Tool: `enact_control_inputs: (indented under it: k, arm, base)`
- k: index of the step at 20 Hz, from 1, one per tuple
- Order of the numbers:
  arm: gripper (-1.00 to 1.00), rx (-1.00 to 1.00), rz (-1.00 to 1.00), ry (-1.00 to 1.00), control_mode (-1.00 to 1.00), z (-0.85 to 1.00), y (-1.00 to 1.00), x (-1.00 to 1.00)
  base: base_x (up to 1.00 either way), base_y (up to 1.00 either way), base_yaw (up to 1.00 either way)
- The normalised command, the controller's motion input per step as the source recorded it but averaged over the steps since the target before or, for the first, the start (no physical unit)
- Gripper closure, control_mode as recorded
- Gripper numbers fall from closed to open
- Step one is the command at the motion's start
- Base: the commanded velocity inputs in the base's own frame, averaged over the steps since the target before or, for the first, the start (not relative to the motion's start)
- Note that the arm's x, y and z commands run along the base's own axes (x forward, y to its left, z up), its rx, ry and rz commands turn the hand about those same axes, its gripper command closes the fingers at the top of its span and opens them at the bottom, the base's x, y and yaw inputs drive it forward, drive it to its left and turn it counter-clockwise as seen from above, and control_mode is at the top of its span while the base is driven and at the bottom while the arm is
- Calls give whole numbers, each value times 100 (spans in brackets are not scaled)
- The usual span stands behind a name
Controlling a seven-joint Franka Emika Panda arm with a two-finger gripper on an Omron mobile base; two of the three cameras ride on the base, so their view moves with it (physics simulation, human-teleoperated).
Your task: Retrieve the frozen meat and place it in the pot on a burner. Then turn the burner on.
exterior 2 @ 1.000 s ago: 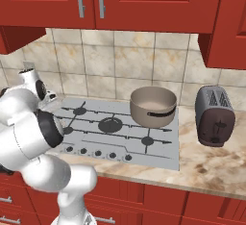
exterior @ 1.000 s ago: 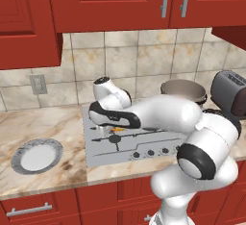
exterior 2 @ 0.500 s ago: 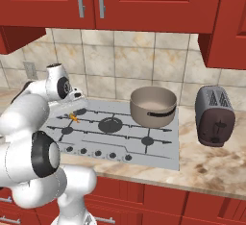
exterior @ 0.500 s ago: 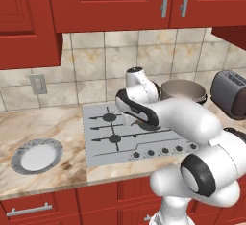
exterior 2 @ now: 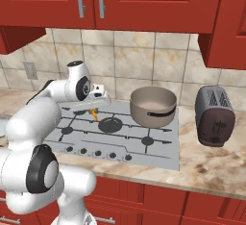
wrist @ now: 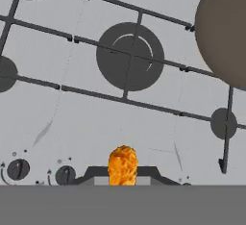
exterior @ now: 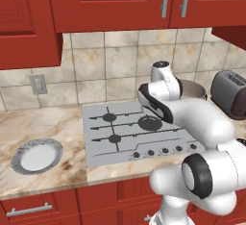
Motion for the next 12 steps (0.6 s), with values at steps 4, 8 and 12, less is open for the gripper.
enact_control_inputs:
  k: [4, 8, 12]
  arm:
    - [100, 4, -36, -22, -100, 34, -71, 7]
    - [100, 4, -24, -17, -100, 69, -49, -4]
    - [100, 0, -17, -12, -100, 77, -36, -5]
  base:
    - [0, 0, 0]
    - [0, 0, 0]
    - [0, 0, 0]
